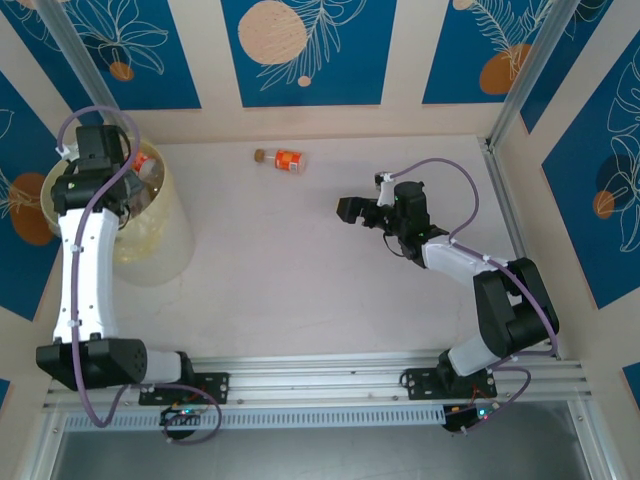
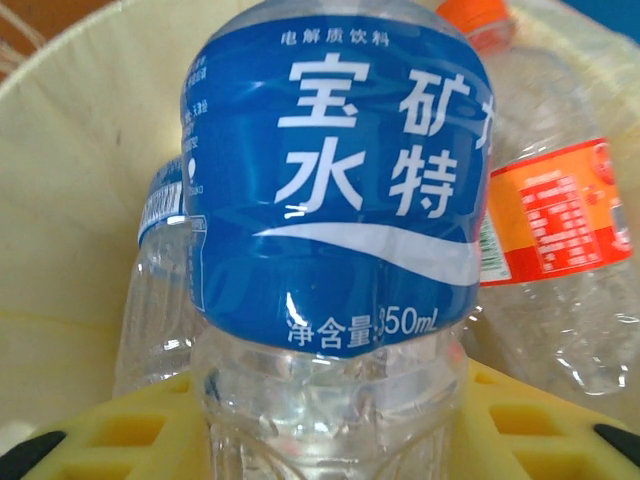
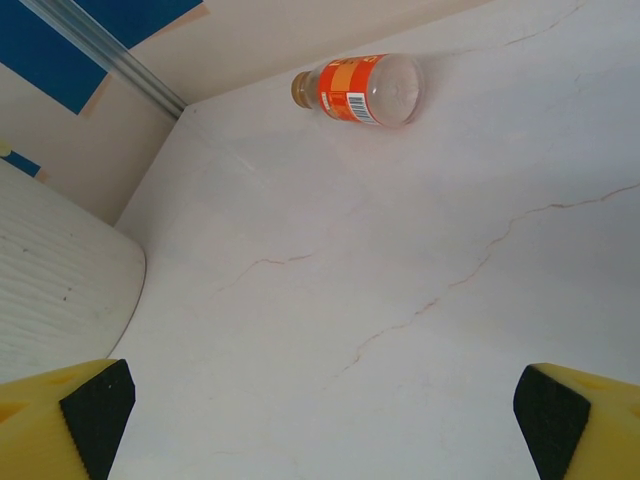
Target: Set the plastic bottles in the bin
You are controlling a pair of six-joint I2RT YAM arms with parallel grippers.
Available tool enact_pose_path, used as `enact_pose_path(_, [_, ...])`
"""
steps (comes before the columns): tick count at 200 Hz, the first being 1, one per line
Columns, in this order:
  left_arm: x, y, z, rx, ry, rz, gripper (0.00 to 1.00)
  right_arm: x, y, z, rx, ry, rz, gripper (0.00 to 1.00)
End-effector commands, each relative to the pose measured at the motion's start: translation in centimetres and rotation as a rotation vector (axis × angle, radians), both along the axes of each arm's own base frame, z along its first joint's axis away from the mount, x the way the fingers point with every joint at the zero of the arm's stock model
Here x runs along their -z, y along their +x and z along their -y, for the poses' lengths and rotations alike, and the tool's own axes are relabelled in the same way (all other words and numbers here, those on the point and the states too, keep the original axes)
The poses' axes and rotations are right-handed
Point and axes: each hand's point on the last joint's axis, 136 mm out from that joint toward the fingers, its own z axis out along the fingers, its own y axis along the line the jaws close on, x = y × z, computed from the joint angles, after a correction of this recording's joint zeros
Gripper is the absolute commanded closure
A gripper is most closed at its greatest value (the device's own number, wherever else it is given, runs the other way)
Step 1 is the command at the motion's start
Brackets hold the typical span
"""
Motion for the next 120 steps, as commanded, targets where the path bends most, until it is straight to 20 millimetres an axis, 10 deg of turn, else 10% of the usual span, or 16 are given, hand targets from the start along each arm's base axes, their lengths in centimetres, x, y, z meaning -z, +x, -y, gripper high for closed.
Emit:
enact_pose_path(1, [-0.4, -1.3, -0.2, -0.053, -0.034, 0.015, 0.31, -0.6, 0.1, -0.2, -0.001, 0.007, 0.006, 0.0])
enact_pose_path(24, [-0.1, -0.7, 2.2, 0.063, -0.133, 0.01, 0.0, -0.5, 0.3, -0.3, -0.005, 0.006, -0.001, 0.0])
enact_pose_path(78, [-4.6, -2.4, 1.8, 0.066, -0.064, 0.115, 0.0, -0.5, 0.8, -1.0, -0.02, 0.009, -0.004, 0.0])
enact_pose_path(120, [-5.9, -0.6, 6.5, 0.261, -0.121, 0.177, 0.0, -0.6, 1.3, -1.5, -0.03, 0.017, -0.009, 0.0])
